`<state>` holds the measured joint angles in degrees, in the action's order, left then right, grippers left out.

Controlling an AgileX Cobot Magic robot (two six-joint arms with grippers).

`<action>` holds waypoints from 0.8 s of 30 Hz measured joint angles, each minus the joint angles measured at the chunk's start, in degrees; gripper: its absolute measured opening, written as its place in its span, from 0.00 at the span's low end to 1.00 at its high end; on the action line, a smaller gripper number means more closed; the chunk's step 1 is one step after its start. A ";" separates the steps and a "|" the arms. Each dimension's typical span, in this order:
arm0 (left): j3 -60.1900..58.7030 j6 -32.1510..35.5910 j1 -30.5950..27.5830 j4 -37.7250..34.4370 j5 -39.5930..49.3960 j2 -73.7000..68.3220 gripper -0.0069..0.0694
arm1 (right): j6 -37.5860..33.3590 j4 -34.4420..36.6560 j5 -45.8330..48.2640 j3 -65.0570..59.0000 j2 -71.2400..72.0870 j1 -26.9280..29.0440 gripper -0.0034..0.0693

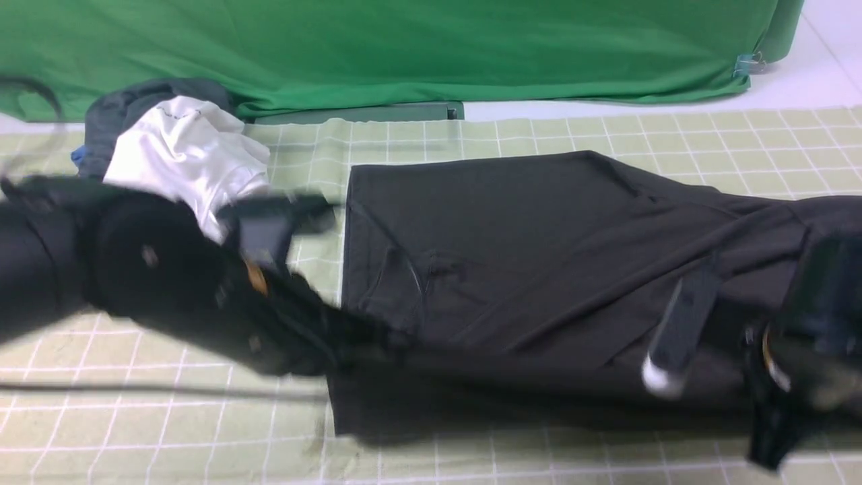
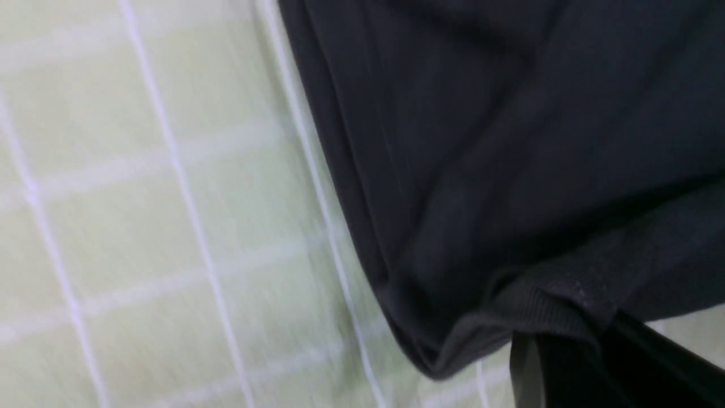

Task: Fold a long-sleeved shirt over a green coffee tablecloth.
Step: 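Fold the black garment in half by bringing its near edge over to the far edge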

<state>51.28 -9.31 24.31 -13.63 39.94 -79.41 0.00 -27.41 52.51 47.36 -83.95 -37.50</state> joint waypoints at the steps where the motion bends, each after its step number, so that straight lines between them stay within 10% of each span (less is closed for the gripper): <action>1: 1.01 0.60 -1.13 -0.32 0.00 -0.16 0.12 | 0.00 0.01 -0.86 1.82 -0.06 1.52 0.09; 24: 33.61 7.89 -14.13 -8.20 -1.30 -32.43 0.12 | -11.88 7.62 -16.02 40.60 -31.11 21.44 0.09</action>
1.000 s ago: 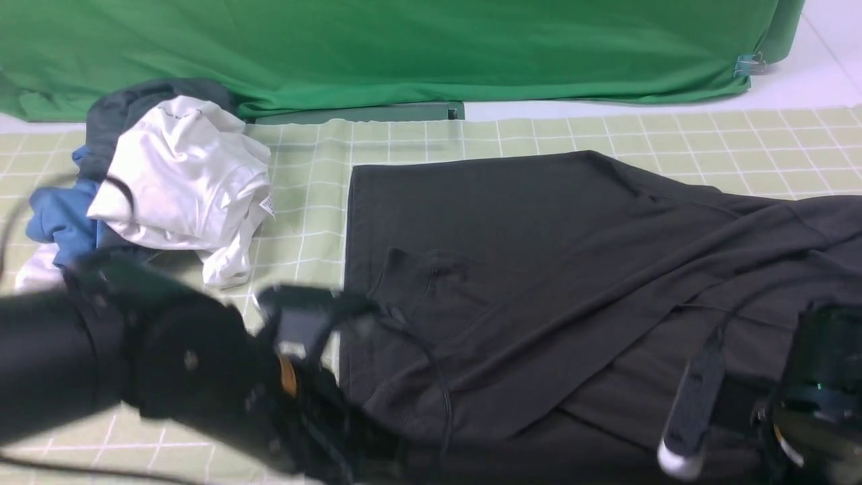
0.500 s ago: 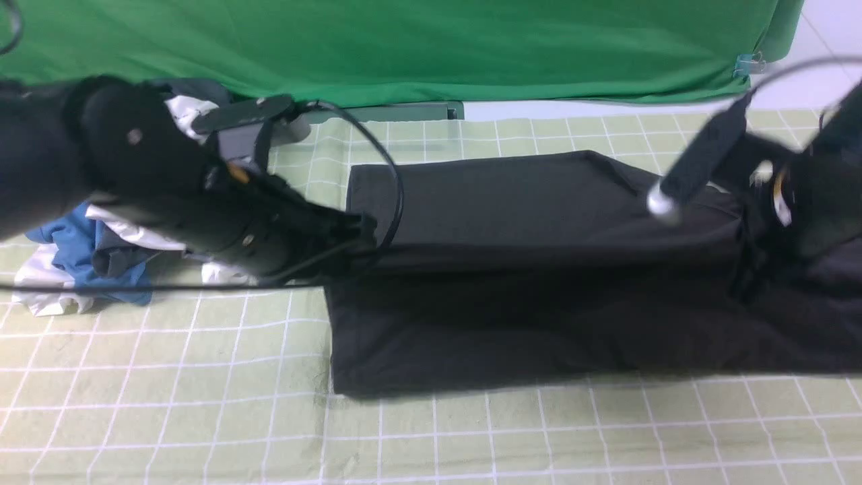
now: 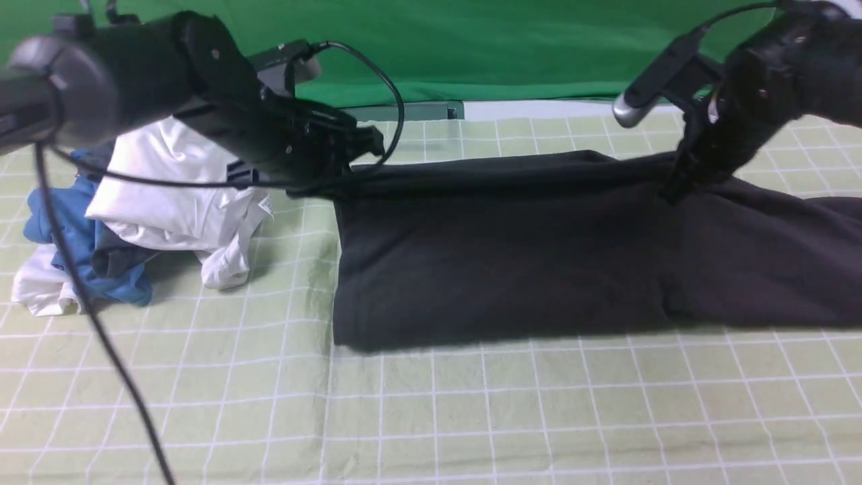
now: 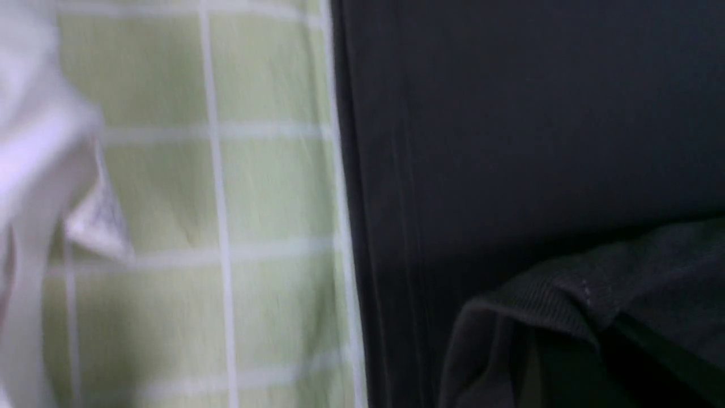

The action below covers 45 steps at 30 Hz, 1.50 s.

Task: Fold a long-sleeved shirt over a green coffee tablecloth.
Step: 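Fold the black garment in half by bringing its near edge over to the far edge, then pull the folded dark garment lengthwise by its ends to straighten it flat on the table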

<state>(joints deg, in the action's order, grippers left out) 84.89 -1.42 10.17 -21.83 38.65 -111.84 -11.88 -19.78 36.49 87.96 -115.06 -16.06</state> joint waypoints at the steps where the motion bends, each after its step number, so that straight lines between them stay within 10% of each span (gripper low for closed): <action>1: 1.71 -0.11 -0.49 -0.15 0.00 -1.55 0.12 | -0.27 -0.04 -0.70 1.93 -1.99 0.09 0.09; 12: 13.12 -1.17 -2.16 -1.48 -1.12 -13.98 0.12 | 1.45 -0.04 -10.34 10.70 -12.90 0.36 0.14; 19: 17.17 -13.40 -2.21 8.71 -3.47 -16.51 0.25 | 5.74 -0.71 -16.59 10.93 -14.29 0.48 0.60; 23: 23.65 -18.66 -2.82 17.11 1.30 -16.38 0.43 | 6.52 -0.88 -16.11 12.43 -12.92 0.48 0.70; 27: 32.08 -19.38 -3.81 19.89 8.93 -15.91 0.60 | 6.95 -0.94 -13.05 15.25 -9.10 0.48 0.64; 33: 48.69 -13.78 -4.08 16.67 23.44 -13.67 0.76 | 6.91 -0.89 1.33 21.35 -1.10 0.74 0.14; 39: 55.13 -7.05 -4.03 10.15 30.24 -12.74 0.74 | 6.71 0.27 16.72 22.31 4.87 4.73 0.04; 45: 44.53 0.57 -3.73 -1.81 30.64 -6.78 0.53 | 3.16 15.96 31.70 21.27 6.33 18.59 0.03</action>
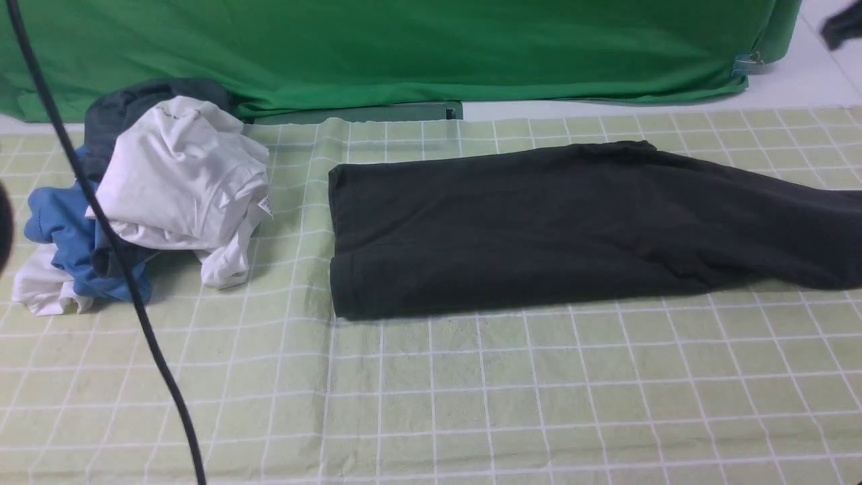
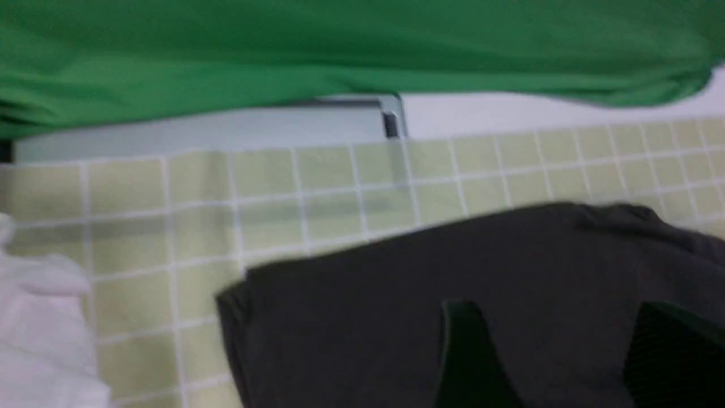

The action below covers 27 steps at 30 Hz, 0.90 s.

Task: Fold a long-sleeved shirt over a green coffee tablecloth.
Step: 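Pull the folded dark garment lengthwise by its ends to straighten it flat on the table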

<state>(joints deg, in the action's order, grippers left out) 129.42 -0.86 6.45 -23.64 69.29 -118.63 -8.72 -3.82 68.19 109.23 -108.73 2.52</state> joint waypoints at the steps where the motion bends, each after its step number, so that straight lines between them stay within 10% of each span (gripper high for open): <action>1: -4.34 0.86 0.45 -0.69 0.00 1.88 0.48 | -1.00 4.34 0.47 -1.21 0.00 2.86 0.03; 10: -38.97 2.73 4.23 2.13 -0.18 10.64 0.26 | -3.09 14.45 -3.38 -14.30 0.00 11.12 0.03; 27: -49.67 0.55 7.34 2.79 -8.82 7.35 0.74 | -6.44 15.28 -13.06 -19.13 0.00 11.15 0.04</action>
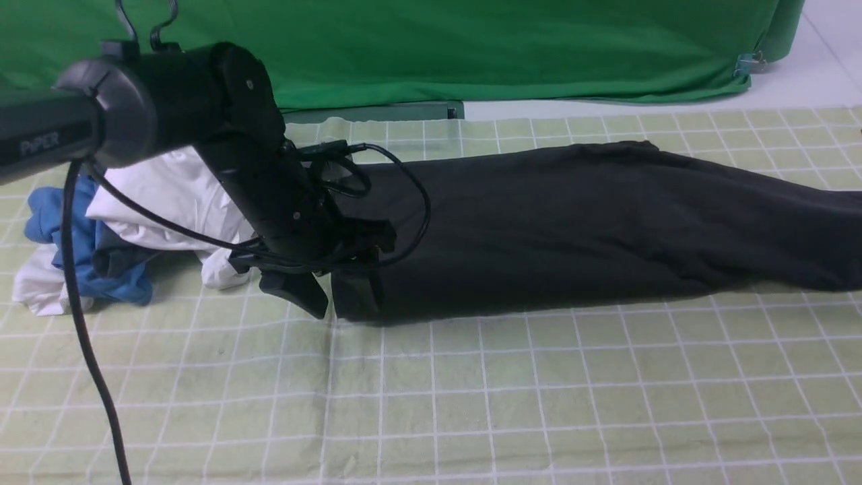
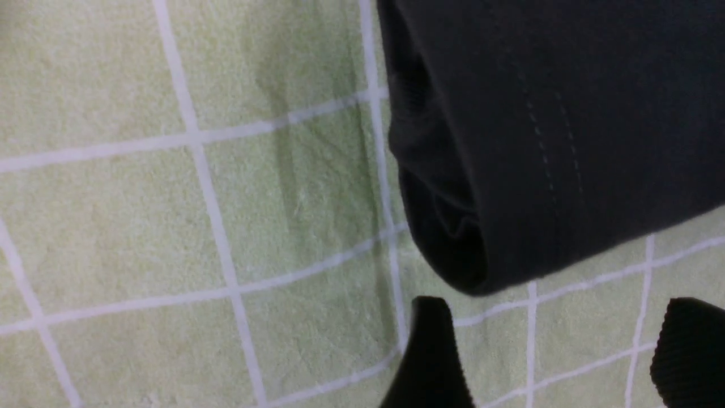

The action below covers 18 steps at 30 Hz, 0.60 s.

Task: Fold a long-sleeved shirt over a green coffee tablecloth.
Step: 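Pull the folded dark garment lengthwise by its ends to straighten it flat on the table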

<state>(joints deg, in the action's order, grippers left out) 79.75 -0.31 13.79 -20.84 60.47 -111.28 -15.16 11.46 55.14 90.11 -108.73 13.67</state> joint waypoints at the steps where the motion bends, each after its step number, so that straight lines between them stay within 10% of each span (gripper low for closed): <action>1: 0.00 -0.06 0.00 0.00 -0.40 -0.56 0.74 | -0.34 -0.82 -0.01 0.00 0.00 0.00 0.04; 8: 0.00 0.95 0.00 -1.53 -1.69 -3.02 0.56 | 1.78 -10.42 -5.35 0.00 0.00 0.00 0.11; 14: 0.00 1.37 0.00 -1.26 -2.70 -3.13 0.19 | 6.64 -17.64 -6.55 0.00 -1.85 0.52 0.40; 18: 0.00 2.44 0.00 -0.88 -2.98 -3.15 0.11 | 9.36 -18.05 -6.55 0.00 -4.25 2.26 0.56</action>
<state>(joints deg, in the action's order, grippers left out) 79.75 2.12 13.79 -21.72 57.49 -114.42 -5.80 -6.58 48.59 90.11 -112.98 15.94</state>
